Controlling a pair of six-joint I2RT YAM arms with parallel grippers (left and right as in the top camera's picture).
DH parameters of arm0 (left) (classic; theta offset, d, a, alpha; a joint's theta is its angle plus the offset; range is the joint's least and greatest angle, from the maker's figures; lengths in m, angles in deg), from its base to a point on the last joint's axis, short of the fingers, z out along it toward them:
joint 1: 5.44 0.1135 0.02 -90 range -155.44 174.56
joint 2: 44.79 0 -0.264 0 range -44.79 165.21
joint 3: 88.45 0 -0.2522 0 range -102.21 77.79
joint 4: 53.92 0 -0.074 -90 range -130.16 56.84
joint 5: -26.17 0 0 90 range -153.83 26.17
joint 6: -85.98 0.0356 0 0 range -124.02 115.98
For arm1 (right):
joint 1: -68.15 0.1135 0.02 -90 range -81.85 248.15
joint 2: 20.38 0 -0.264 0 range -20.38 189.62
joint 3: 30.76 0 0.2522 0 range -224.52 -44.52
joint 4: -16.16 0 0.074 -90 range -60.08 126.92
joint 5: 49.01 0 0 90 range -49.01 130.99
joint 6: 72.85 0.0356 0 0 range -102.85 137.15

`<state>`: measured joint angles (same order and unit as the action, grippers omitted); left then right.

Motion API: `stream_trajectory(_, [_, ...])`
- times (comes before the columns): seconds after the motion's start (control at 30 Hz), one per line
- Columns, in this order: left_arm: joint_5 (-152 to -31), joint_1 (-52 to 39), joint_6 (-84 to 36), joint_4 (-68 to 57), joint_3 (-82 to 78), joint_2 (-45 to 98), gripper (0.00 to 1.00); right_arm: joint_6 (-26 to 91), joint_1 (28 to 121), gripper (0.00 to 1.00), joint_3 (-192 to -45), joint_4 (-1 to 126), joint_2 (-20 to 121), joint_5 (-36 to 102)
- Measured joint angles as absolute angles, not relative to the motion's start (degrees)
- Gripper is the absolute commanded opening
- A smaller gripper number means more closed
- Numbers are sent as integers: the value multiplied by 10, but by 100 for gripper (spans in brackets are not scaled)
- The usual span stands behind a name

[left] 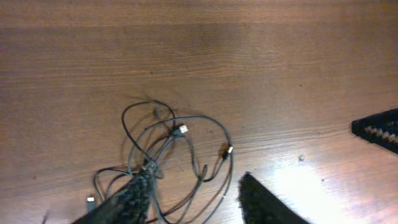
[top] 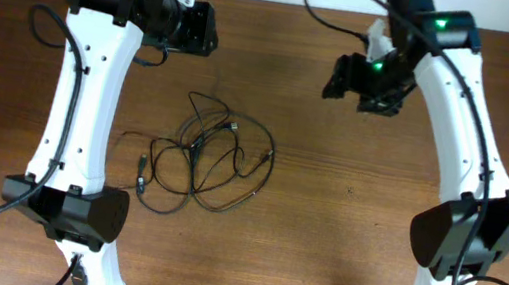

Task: Untangle cables

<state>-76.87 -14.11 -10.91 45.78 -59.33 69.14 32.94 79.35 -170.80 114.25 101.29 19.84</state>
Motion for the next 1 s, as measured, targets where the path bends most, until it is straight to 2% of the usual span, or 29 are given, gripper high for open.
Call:
stream_trajectory(0.1, [-764,-141,-110,457,-593,691,68,329,779,76,-1708,1144,1013,202])
stream_trajectory(0.23, [-745,-141,-109,454,-593,693,73,327,771,76,-1708,1144,1013,204])
stream_trajectory(0.8, [-741,-141,-88,451,-592,834,79,322,771,76,-1708,1154,1013,241])
stream_trajectory(1.0, [-794,-141,-34,440,-592,867,82,322,771,79,-1708,1159,1013,241])
